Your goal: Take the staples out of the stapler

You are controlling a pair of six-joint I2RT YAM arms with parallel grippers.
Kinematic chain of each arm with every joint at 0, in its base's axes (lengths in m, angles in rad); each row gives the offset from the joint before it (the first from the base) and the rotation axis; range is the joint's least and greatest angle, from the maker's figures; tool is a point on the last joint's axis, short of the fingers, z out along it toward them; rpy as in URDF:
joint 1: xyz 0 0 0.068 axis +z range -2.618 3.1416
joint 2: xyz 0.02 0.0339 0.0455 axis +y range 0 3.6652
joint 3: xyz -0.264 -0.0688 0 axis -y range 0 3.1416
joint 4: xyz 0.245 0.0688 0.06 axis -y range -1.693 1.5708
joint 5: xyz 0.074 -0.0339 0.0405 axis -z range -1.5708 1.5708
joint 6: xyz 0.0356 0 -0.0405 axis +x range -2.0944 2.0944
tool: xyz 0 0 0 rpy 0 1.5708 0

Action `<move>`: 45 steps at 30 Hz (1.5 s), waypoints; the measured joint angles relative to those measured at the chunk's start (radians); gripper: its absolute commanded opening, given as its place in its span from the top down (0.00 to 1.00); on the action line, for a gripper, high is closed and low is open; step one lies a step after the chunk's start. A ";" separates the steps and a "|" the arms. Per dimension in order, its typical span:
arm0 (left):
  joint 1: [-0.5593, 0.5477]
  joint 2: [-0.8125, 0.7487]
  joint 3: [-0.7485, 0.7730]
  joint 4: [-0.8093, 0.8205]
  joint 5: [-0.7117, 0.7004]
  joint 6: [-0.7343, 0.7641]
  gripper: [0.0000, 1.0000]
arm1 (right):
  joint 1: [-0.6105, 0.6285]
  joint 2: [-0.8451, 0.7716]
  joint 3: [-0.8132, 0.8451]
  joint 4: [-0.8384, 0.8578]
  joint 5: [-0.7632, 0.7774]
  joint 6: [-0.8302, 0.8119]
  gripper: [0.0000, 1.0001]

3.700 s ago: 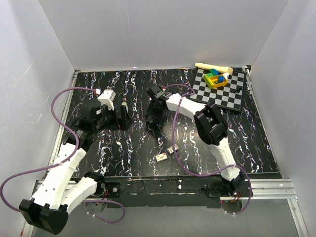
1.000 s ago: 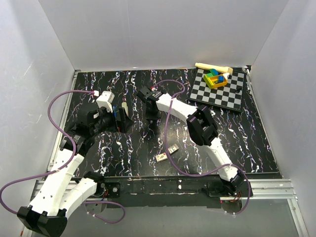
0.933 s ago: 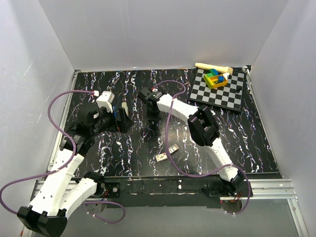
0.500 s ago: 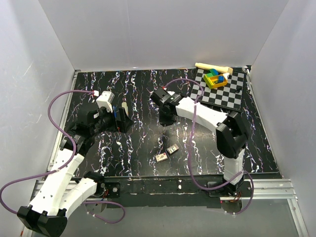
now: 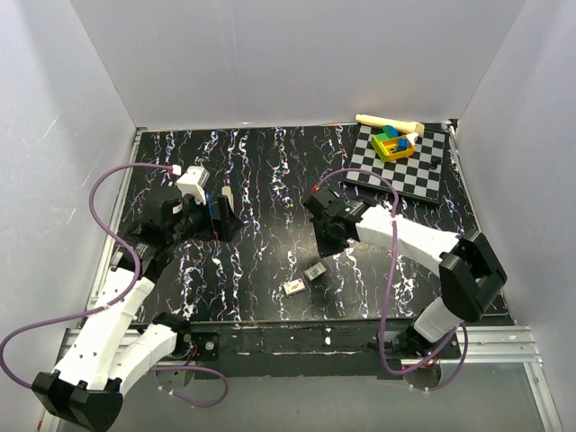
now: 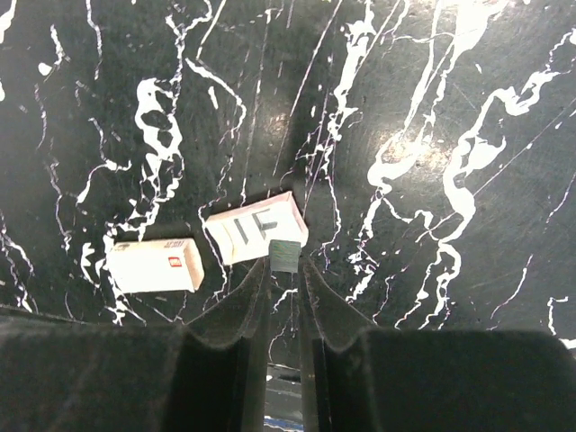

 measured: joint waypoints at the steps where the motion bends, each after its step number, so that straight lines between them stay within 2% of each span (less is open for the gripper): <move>1: 0.000 0.002 0.002 -0.001 -0.001 0.000 0.02 | 0.000 -0.019 -0.016 0.010 -0.008 -0.011 0.86; 6: 0.000 0.009 0.002 -0.002 -0.005 0.000 0.02 | 0.006 -0.066 -0.064 0.060 -0.051 -0.044 0.86; 15: 0.000 0.017 0.003 -0.003 -0.009 0.000 0.02 | 0.031 -0.047 -0.081 0.114 -0.101 -0.064 0.86; 45: 0.000 0.038 0.030 -0.009 -0.012 0.000 0.02 | 0.071 0.049 -0.081 0.113 -0.092 -0.082 0.87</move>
